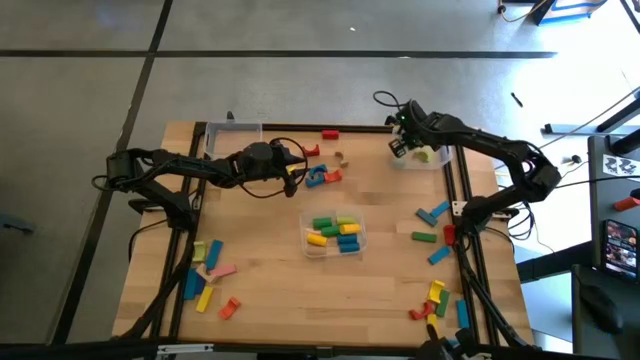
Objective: Sort blocks by size
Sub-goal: Put the green arch block into the top right transparent bin
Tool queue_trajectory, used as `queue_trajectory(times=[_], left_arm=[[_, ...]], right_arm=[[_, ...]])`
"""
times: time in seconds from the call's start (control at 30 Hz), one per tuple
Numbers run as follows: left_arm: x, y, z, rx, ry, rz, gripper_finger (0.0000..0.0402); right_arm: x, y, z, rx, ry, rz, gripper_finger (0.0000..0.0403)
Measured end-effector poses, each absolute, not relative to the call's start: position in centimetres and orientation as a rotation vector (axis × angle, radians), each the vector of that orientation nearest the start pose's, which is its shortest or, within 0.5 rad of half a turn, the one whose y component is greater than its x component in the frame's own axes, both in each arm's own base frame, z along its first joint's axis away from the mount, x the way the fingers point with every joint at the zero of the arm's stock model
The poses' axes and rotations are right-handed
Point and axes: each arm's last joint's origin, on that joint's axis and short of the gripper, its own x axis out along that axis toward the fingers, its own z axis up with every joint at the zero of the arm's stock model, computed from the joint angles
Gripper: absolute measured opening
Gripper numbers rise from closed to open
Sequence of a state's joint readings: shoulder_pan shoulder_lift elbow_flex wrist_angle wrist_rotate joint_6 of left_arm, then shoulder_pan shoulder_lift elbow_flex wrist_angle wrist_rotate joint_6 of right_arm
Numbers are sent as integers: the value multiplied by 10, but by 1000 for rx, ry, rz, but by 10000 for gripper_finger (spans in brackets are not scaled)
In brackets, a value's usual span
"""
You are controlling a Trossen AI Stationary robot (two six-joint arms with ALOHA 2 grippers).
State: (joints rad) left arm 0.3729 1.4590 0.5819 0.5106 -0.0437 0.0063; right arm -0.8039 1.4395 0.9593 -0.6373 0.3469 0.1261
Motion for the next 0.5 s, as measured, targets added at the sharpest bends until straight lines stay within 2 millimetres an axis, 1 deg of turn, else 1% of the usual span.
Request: queue_trajectory(times=[0.1,0.3,0.4,0.5], left_arm=[[264,104,181,-54,365,411,159],[264,105,181,-62,362,412,159],[264,105,182,-89,354,418,159],[264,105,182,-112,350,422,159]], right_arm=[[178,-202,209,380,1076,-1105,41],[177,-202,201,371,1054,-1115,48],[177,-202,199,355,1053,-1127,70],[177,-202,199,344,1061,-1118,109]])
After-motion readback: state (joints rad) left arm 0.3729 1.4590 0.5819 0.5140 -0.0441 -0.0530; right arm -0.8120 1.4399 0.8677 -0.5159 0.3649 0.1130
